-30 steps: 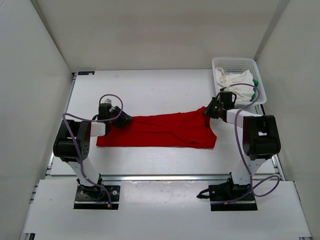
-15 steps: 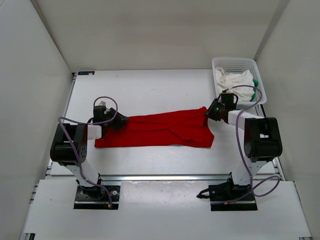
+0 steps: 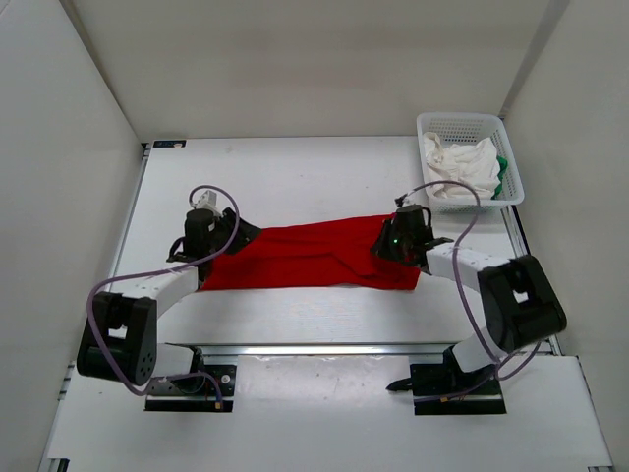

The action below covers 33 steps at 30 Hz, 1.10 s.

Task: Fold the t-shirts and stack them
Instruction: Rotate the tshirt 90 degrees

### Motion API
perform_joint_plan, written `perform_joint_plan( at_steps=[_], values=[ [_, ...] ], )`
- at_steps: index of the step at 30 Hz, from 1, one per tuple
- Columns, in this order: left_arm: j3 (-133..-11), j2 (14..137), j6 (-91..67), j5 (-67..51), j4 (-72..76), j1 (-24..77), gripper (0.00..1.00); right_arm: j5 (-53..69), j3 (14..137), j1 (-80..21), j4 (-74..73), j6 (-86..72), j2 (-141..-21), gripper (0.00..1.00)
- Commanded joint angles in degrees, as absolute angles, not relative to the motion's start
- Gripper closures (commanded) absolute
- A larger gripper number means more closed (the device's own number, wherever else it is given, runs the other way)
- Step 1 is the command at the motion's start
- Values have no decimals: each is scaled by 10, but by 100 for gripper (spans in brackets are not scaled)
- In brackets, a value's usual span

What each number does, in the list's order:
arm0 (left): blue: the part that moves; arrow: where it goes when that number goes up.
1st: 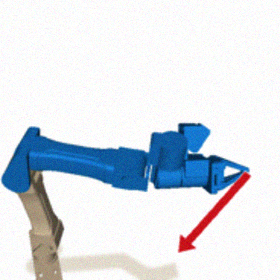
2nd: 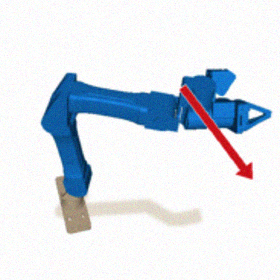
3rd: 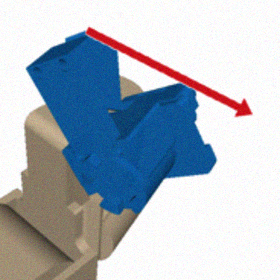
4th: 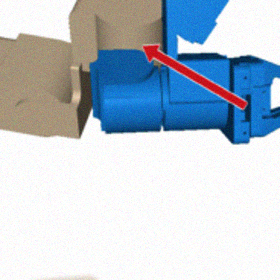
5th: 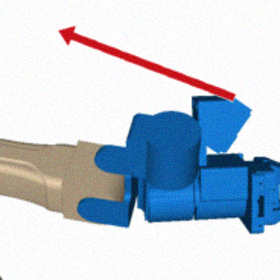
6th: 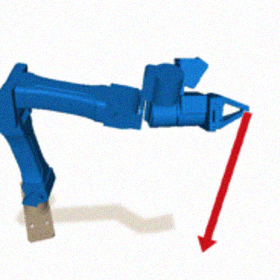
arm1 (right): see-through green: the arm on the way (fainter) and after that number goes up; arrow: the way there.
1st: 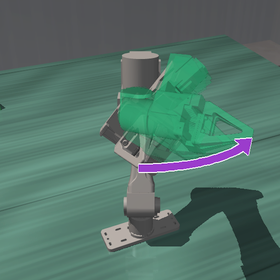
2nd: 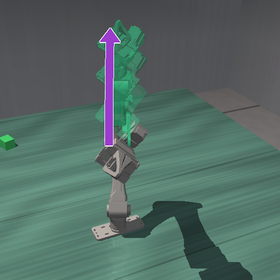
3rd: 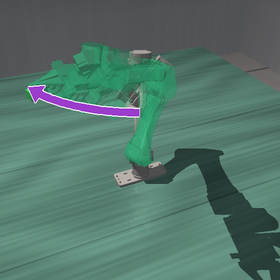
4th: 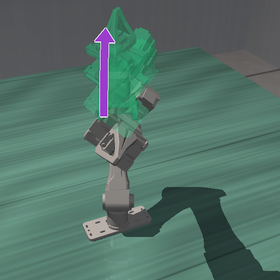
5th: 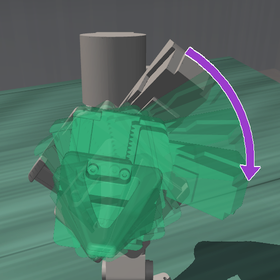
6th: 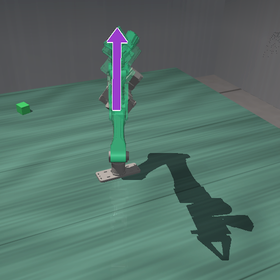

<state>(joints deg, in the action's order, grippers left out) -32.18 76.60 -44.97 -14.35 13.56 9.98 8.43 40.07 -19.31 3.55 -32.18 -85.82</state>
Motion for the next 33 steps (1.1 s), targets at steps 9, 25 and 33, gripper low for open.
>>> perform_joint_plan(
  at_steps=[9, 25, 33],
  values=[
    [-288, 670, -392, -146, 55, 141, 48, 120, 816, -176, -78, -296, -1228, 100],
    [-278, 541, -344, -95, -90, 142, 50, 163, 888, -266, -148, -229, -1024, 68],
    [-291, 483, -323, -104, -138, 106, 50, 136, 640, -404, 69, -345, -1005, 66]
  ],
)
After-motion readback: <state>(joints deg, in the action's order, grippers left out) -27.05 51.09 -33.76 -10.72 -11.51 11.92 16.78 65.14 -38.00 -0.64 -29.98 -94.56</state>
